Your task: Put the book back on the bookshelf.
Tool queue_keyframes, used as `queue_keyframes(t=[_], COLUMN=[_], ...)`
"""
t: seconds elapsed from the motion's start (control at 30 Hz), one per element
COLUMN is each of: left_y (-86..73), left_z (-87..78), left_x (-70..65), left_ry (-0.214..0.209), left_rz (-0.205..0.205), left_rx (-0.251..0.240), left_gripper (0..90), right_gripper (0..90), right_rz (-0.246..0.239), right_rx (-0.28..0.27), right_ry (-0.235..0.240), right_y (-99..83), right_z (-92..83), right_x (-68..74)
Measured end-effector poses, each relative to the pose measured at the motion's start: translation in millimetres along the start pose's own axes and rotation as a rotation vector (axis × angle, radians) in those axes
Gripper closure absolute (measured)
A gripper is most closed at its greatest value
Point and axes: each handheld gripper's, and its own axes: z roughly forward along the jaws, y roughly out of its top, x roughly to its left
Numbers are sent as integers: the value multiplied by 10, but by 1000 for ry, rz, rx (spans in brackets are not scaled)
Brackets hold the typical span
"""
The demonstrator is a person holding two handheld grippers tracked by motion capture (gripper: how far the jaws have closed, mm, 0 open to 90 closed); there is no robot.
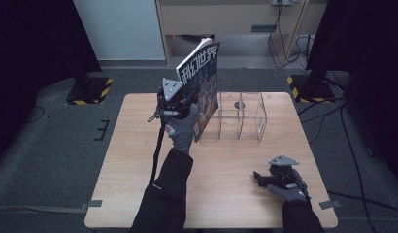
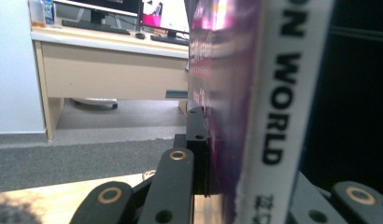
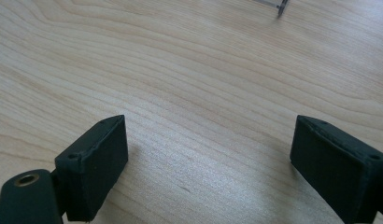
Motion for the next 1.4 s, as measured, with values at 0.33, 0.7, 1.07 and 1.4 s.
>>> queue_keyframes(t=[0.33, 0.7, 1.07, 1.4], left_y=[-92, -220, -387, -559], left_z=[197, 350, 482, 606], left_x=[66, 85, 163, 135], left_ry=[10, 17, 54, 73], left_rz=[-34, -42, -55, -63], left_rx=[2, 19, 34, 13], left_gripper=[822, 822, 822, 821], right_gripper=[111, 112, 112, 111], right_rz=[9, 8, 12, 20], right_rx=[-1, 3, 0, -5], right_ry=[-1, 1, 5, 3], right_y=[-4, -8, -9, -13], right_z=[0, -5, -4, -9], right_x=[-10, -17, -25, -34])
